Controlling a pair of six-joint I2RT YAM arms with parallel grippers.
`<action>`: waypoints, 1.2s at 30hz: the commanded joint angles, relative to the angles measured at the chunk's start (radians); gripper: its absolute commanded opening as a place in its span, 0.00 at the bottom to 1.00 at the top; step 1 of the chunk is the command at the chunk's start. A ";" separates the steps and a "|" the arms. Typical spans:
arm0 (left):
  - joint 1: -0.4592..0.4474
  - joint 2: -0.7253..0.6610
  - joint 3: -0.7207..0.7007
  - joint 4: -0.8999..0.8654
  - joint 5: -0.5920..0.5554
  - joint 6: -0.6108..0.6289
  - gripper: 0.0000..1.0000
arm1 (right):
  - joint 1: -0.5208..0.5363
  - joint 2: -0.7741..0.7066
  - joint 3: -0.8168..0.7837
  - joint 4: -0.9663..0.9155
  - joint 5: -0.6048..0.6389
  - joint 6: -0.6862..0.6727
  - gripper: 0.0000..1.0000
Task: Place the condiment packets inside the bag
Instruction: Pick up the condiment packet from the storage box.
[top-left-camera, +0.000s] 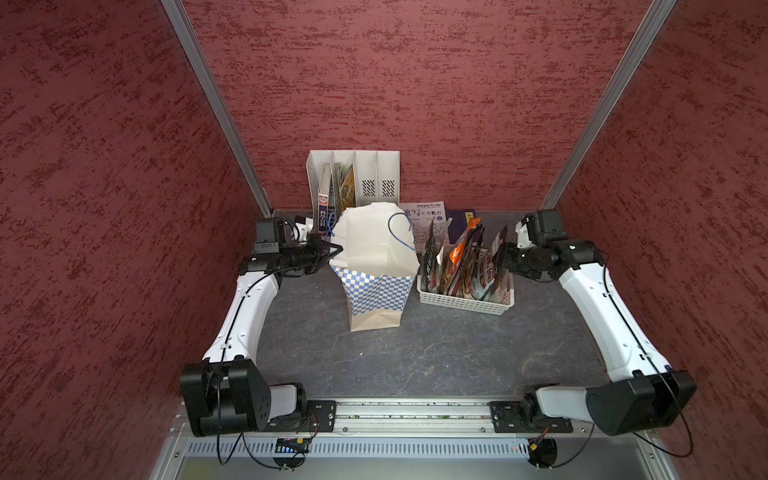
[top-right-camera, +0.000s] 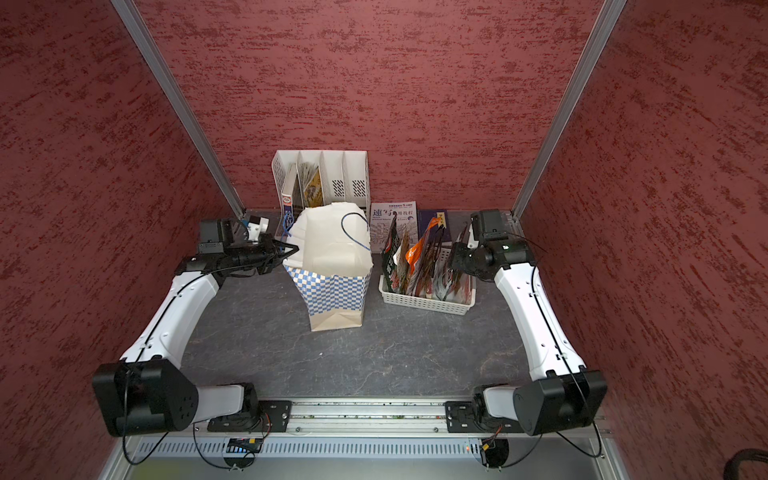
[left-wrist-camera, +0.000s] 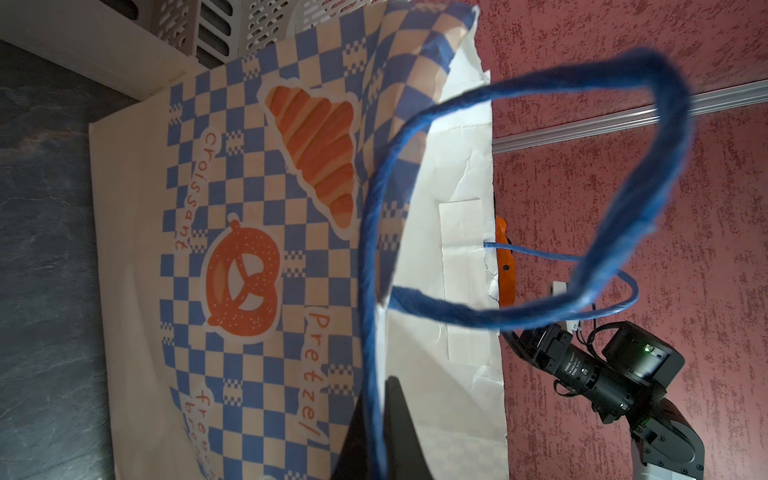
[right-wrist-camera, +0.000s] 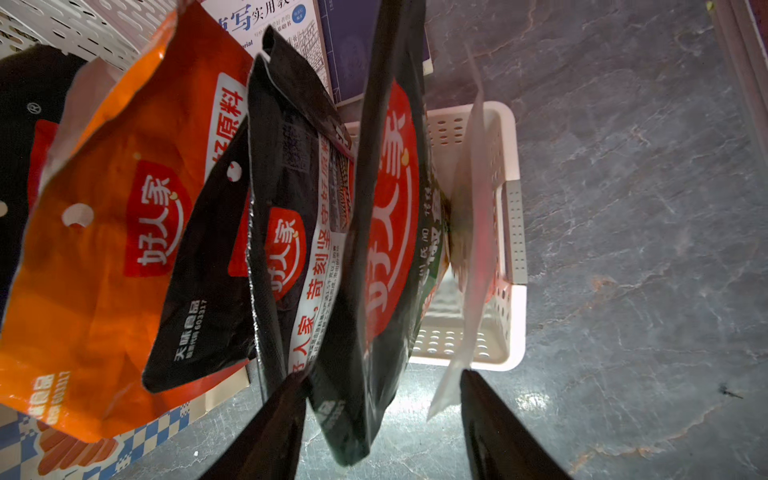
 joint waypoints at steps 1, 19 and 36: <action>-0.007 -0.021 0.024 0.005 -0.007 0.032 0.00 | 0.014 0.013 0.007 0.048 0.023 0.023 0.54; -0.048 -0.021 0.075 -0.049 -0.016 0.079 0.00 | 0.025 0.171 -0.061 0.131 0.138 0.051 0.35; -0.066 -0.039 0.103 -0.102 -0.089 0.118 0.00 | 0.169 -0.045 0.291 -0.039 0.212 -0.153 0.00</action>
